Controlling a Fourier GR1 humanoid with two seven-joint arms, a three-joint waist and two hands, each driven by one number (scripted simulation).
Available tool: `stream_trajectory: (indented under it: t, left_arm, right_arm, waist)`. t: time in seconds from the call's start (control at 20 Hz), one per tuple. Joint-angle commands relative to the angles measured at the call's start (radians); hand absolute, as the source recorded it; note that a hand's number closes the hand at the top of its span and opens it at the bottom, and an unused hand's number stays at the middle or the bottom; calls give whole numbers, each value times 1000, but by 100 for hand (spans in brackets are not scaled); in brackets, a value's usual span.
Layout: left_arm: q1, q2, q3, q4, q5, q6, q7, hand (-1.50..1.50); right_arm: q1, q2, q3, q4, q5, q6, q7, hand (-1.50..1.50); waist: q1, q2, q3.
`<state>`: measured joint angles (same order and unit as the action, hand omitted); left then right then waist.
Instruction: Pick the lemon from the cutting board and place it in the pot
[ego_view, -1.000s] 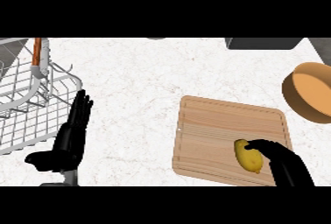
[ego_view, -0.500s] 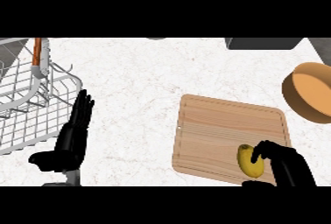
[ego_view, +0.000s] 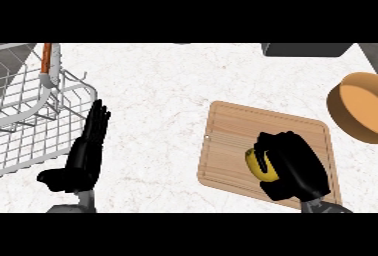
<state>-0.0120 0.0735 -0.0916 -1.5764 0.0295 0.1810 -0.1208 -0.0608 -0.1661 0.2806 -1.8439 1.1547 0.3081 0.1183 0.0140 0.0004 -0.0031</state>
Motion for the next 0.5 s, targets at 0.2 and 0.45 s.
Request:
stream_trajectory:
  t: [0.2,0.45]
  left_arm:
    - [19,19,25,-24,16,-19,17,0]
    - [5,-20,-2,-31,-19,22,32,0]
  right_arm:
    - [-140,87,1,-278,-1,121,148,150]
    - [-171,64,-19,-373,77,129,211,150]
  waist:
    - [-17,-5,2]
    - [-17,-3,3]
